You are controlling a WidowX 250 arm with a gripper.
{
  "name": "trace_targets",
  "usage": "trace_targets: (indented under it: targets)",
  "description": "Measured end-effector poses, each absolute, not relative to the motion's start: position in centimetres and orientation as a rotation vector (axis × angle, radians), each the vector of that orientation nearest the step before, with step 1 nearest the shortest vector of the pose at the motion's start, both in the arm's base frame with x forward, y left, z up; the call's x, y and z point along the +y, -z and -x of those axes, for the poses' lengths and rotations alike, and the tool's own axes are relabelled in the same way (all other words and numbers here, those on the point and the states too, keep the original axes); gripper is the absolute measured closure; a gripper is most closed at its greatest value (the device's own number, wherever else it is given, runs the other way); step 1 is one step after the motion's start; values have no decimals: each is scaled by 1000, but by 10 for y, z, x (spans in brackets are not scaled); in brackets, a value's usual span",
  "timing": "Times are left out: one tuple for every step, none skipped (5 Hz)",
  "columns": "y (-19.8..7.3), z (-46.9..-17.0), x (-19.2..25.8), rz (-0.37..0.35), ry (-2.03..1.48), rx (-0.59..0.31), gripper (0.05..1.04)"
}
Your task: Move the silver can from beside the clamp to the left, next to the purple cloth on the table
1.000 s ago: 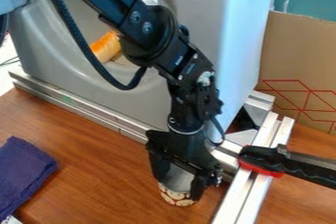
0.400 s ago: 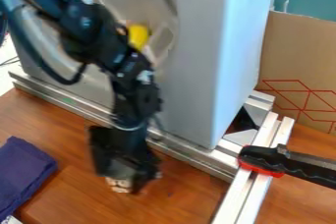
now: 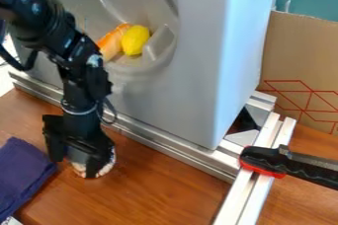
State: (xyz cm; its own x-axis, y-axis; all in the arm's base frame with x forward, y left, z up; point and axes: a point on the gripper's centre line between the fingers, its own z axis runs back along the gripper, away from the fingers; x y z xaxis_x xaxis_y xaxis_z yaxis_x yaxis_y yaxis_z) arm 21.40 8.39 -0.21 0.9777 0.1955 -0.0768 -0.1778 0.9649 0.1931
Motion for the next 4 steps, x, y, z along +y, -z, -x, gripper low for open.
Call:
trace_targets:
  targets:
    - [3, -210, 105, -204, -214, 111, 84]
    - [1, -208, 113, -203, -222, 122, 84]
    - [-6, -207, 127, -211, -258, 121, 84]
    - [-15, -199, 152, -237, -347, 129, 84]
